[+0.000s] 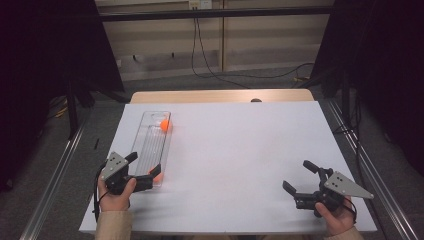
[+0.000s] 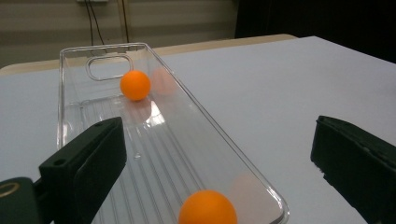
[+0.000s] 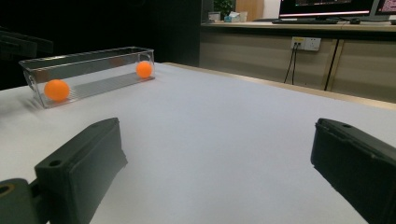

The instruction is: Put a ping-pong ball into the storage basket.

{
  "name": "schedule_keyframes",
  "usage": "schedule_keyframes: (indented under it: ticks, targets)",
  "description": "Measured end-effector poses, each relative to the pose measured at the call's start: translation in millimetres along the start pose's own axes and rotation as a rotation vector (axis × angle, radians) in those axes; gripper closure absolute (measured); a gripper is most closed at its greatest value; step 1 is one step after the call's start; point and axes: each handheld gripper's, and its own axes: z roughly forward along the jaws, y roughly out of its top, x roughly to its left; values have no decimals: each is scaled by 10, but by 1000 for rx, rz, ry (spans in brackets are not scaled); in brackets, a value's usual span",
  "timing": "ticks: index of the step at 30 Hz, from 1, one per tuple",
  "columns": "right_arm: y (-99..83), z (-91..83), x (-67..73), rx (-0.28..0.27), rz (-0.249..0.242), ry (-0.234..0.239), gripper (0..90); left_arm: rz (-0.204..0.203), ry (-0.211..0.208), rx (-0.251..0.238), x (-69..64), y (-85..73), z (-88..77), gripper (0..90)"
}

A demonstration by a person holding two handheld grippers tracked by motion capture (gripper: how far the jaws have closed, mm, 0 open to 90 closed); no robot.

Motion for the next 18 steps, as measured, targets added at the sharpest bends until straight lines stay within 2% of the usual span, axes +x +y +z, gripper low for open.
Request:
schedule_keyframes:
  ticks: [17,18]
  targets:
    - [-4,5,9,3,-1,3,17,-7,17,-4,43,-80,-65,35]
    - [-4,6,9,3,-2,3,17,-16,16,-7,43,-86,-62,35]
